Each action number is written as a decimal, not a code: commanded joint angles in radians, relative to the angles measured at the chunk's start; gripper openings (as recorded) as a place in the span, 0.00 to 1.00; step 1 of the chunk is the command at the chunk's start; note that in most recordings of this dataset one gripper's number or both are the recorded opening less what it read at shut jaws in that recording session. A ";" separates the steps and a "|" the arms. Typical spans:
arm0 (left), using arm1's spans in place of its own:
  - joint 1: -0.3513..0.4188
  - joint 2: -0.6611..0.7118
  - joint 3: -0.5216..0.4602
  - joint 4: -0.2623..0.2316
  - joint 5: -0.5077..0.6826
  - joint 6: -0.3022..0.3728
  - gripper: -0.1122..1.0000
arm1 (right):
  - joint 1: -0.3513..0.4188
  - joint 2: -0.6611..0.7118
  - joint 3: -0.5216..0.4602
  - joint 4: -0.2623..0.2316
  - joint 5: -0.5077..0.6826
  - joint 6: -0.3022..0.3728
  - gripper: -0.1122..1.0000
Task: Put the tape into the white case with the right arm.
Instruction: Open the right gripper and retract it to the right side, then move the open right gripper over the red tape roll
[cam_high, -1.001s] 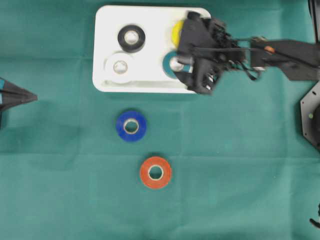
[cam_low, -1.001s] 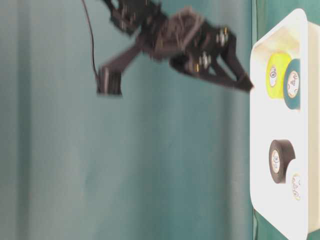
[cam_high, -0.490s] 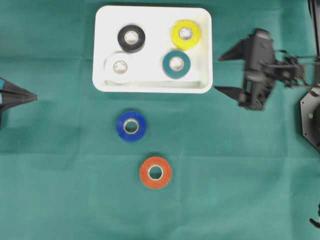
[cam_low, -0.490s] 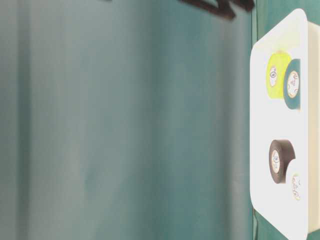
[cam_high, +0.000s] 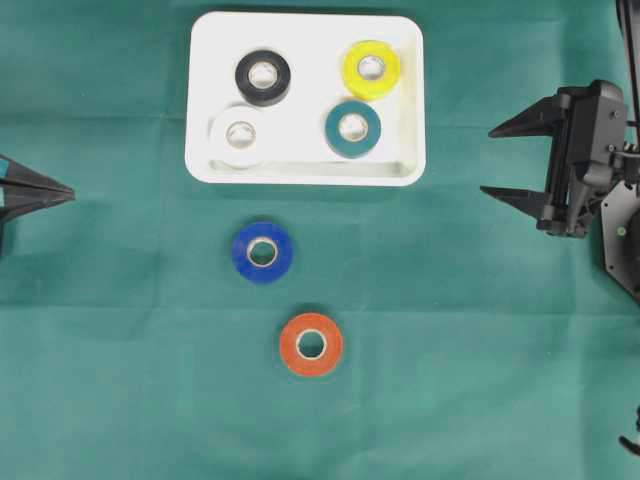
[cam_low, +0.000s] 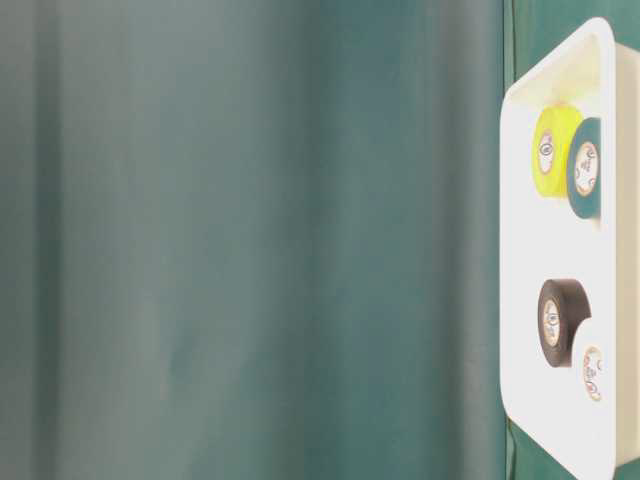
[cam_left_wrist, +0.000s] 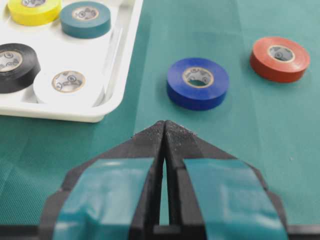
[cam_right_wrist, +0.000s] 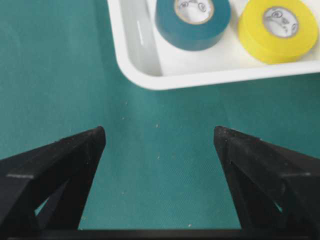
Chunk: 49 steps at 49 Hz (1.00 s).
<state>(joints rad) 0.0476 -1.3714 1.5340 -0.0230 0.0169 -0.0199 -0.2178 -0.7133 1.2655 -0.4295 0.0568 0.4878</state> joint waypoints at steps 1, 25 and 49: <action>0.002 0.008 -0.011 0.000 -0.008 0.000 0.10 | 0.003 -0.009 -0.002 -0.002 -0.020 0.002 0.74; 0.002 0.008 -0.011 -0.002 -0.008 -0.002 0.10 | 0.296 -0.049 0.060 0.002 -0.025 0.005 0.74; 0.000 0.008 -0.011 0.000 -0.008 0.000 0.10 | 0.399 -0.029 0.040 0.002 -0.040 0.003 0.73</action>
<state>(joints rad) 0.0476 -1.3714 1.5324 -0.0215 0.0169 -0.0199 0.1779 -0.7593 1.3392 -0.4295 0.0353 0.4909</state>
